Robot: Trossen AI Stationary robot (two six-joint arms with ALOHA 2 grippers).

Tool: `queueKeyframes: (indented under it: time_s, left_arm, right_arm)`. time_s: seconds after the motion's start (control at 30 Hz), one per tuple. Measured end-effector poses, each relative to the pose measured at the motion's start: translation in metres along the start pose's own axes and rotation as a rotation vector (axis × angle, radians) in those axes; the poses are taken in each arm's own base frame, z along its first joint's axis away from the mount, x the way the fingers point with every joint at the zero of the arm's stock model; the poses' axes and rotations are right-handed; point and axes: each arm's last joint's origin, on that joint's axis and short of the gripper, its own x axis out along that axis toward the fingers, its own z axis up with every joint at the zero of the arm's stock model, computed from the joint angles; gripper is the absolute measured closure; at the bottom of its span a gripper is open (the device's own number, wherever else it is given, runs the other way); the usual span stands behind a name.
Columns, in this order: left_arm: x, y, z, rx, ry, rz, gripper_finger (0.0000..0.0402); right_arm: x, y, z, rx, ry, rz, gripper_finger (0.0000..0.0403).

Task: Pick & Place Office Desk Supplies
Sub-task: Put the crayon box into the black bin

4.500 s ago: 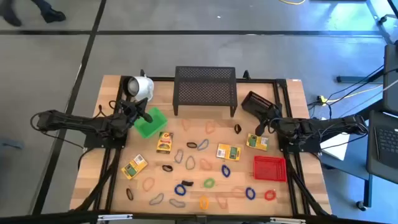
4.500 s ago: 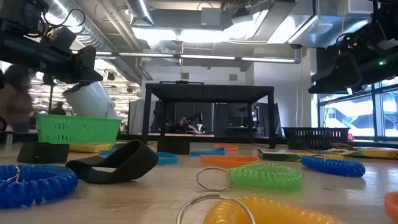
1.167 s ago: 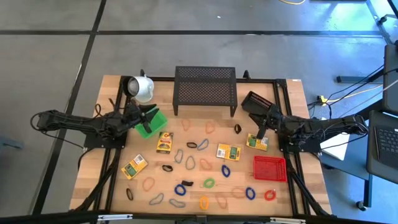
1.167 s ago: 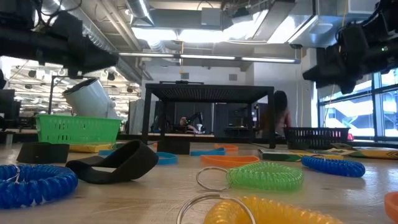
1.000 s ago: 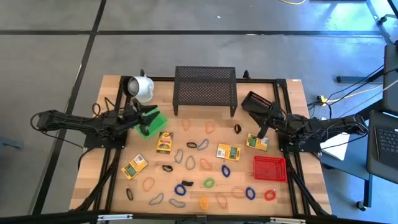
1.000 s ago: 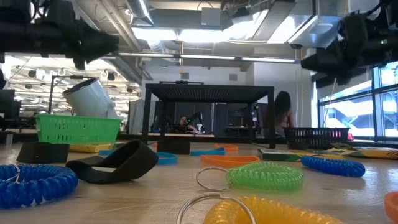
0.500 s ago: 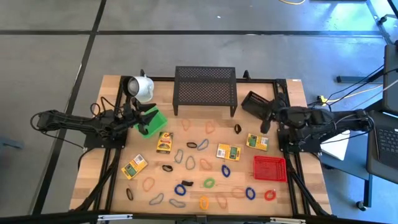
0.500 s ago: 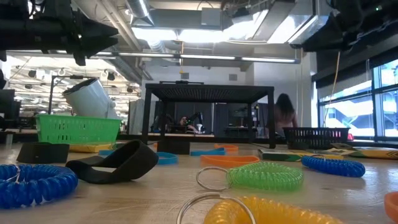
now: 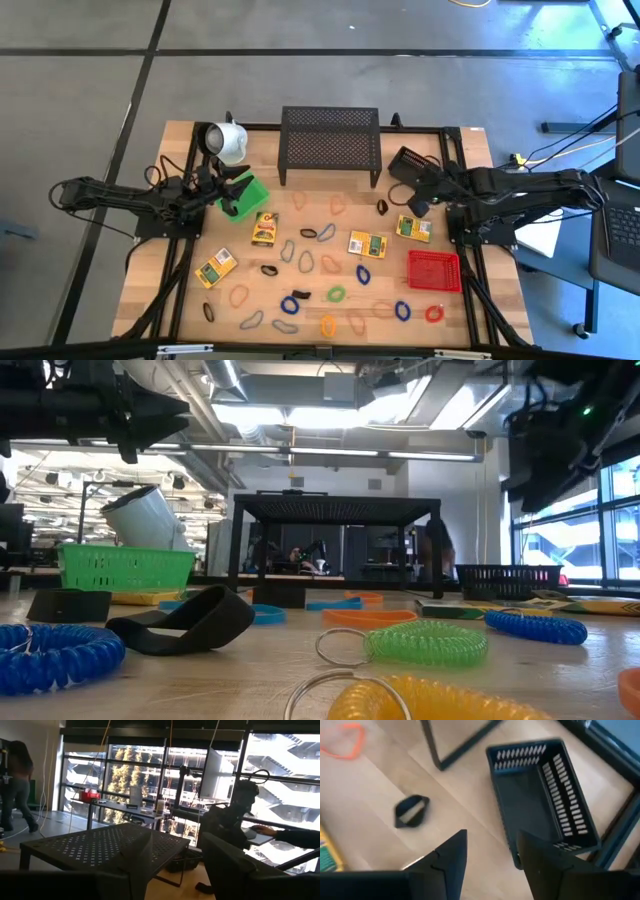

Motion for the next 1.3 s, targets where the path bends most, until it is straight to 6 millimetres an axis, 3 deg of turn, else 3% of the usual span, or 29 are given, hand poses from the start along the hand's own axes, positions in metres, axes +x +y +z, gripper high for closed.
queueKeyframes:
  time_s: [0.4, 0.7, 0.93, 1.3]
  left_arm:
    - [0.000, 0.000, 0.000, 0.030, 0.000, 0.000, 0.0237]
    - [0.000, 0.000, 0.000, 0.030, 0.000, 0.001, 0.0240]
    - [0.000, 0.000, 0.000, 0.030, 0.000, 0.001, 0.0239]
    - [0.000, 0.000, -0.001, 0.033, 0.008, 0.001, 0.0239]
  right_arm:
    - [0.036, 0.020, 0.003, 0.048, 0.416, 0.191, 0.0230]
    - [0.059, 0.037, 0.006, 0.165, 0.502, 0.186, 0.0230]
    - [0.071, 0.045, 0.006, 0.354, 0.558, 0.148, 0.0230]
    - [0.080, 0.056, 0.001, 0.406, 0.573, 0.096, 0.0230]
